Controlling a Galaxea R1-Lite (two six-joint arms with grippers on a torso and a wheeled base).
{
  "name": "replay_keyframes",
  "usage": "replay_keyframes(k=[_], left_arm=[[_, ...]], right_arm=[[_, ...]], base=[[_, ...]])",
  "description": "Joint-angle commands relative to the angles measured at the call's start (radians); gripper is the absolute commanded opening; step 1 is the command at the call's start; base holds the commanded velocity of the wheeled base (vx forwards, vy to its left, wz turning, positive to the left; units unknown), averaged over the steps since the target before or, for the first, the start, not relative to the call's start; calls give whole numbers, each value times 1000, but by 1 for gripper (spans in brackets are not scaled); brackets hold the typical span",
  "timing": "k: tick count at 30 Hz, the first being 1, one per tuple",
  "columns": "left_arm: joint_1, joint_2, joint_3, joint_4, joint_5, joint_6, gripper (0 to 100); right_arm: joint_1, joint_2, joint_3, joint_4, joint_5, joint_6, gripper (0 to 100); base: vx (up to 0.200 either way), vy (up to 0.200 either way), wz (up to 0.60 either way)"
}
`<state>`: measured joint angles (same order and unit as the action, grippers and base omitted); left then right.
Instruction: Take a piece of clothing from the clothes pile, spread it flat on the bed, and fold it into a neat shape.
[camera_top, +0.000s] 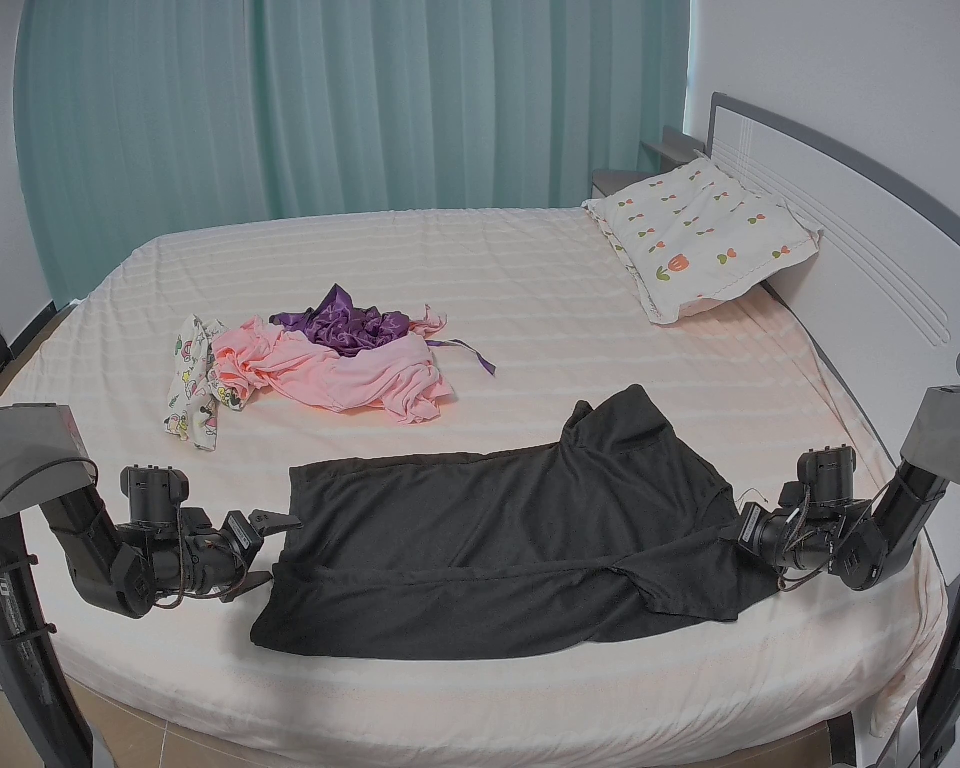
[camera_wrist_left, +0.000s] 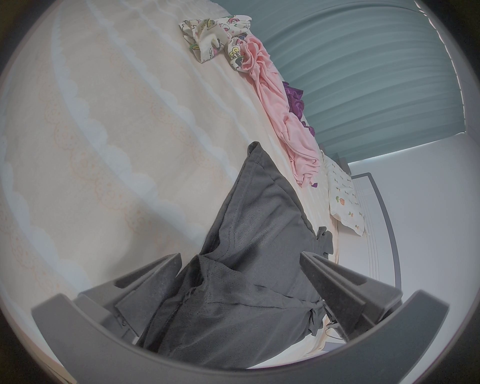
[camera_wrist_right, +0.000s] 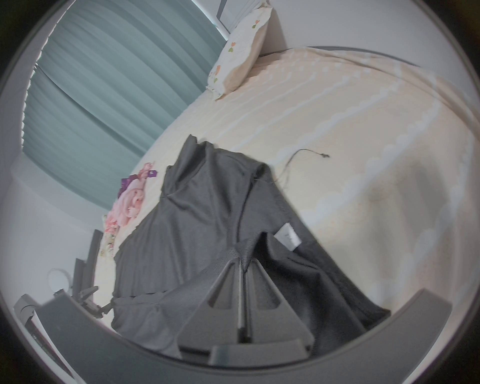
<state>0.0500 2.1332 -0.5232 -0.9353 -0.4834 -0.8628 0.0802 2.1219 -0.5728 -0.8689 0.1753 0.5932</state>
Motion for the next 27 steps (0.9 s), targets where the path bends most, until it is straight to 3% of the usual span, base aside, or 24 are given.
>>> replay_keyframes(k=[1, 6, 27], left_arm=[[1, 4, 0, 0, 0, -1, 100], [1, 4, 0, 0, 0, 1, 100], [1, 4, 0, 0, 0, 1, 100]], right_arm=[[-34, -2, -2, -25, 69, -1, 0], [-42, 9, -18, -25, 124, -10, 0], [-56, 76, -145, -16, 181, -21, 0]], base=[[0, 0, 0], [0, 0, 0], [0, 0, 0]])
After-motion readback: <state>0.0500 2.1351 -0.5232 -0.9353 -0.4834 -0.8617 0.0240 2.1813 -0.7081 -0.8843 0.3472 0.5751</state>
